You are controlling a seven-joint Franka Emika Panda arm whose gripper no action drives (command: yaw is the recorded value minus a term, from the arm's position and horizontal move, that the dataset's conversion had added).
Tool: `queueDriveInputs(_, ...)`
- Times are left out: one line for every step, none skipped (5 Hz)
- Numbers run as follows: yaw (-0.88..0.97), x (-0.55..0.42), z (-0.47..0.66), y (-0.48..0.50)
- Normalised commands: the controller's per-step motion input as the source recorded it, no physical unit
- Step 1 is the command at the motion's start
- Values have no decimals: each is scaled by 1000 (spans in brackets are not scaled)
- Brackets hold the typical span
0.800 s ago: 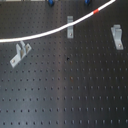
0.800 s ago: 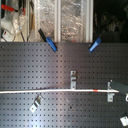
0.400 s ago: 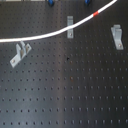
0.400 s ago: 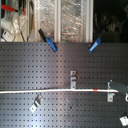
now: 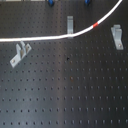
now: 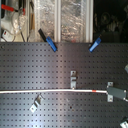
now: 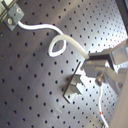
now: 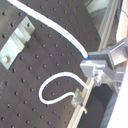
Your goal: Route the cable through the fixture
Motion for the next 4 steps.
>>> queueDriveInputs(-51, 5, 23, 97)
queueDriveInputs(-37, -774, 444, 242)
queueDriveInputs(37, -360, 2, 6)
queueDriveInputs(0, 0, 40, 1)
